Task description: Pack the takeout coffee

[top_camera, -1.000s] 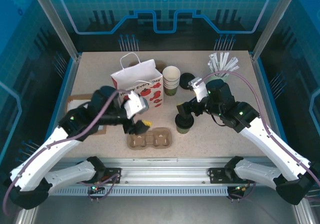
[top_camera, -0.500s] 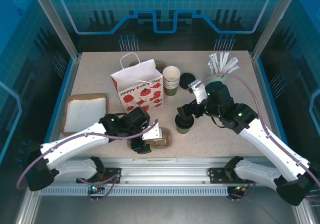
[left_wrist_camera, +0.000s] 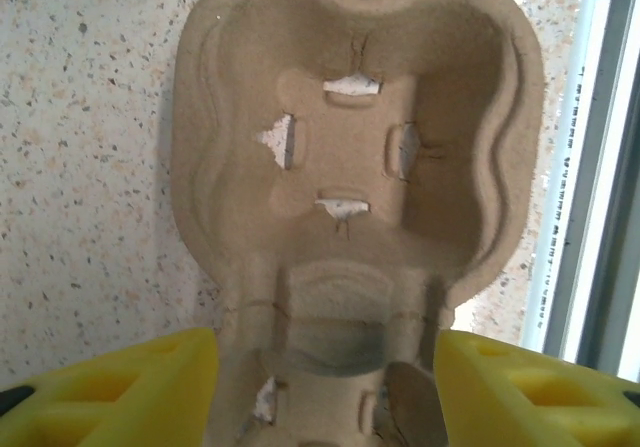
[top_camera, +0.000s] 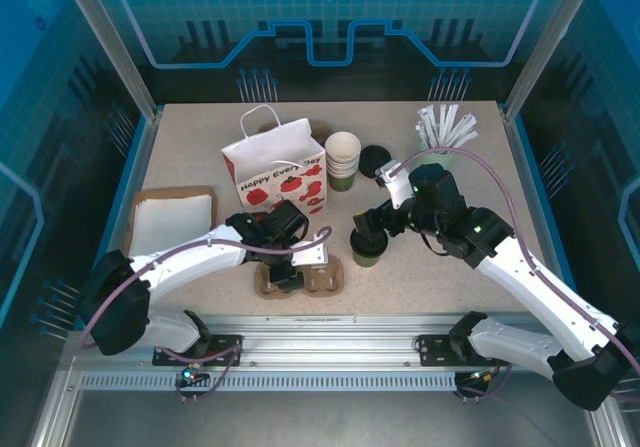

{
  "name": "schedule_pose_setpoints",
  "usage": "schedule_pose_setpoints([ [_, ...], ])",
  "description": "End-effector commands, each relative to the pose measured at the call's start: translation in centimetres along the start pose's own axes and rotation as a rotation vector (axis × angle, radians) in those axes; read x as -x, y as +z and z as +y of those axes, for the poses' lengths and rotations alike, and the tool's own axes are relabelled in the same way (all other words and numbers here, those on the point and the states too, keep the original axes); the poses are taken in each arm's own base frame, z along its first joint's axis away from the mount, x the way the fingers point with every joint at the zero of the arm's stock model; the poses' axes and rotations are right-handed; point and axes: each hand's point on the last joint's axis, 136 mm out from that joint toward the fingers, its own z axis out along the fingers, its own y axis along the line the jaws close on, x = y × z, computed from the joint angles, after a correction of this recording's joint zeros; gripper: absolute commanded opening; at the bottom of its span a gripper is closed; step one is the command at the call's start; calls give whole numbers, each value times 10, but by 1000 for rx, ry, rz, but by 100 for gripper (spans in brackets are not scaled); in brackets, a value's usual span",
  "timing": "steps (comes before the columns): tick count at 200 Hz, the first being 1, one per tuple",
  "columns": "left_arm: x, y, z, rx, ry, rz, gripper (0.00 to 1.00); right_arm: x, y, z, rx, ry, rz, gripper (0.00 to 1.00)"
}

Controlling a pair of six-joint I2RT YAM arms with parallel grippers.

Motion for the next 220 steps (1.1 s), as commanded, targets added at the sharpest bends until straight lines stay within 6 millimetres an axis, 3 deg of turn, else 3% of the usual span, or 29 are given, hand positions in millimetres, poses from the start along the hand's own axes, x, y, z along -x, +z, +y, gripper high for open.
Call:
schedule_pose_setpoints([
  [1, -1, 7, 1, -38, 36, -4, 59, -2, 0, -4, -9, -2, -3, 97],
  [60, 2, 7, -3, -95, 42, -41, 53, -4, -3, -10, -25, 4, -22, 97],
  [127, -1, -7, -9, -138, 99, -18, 52, -3, -9, -12, -14, 24, -62, 97],
  [220, 4, 9, 1, -131, 121, -7, 51, -2, -13, -10, 10, 38, -78, 97],
])
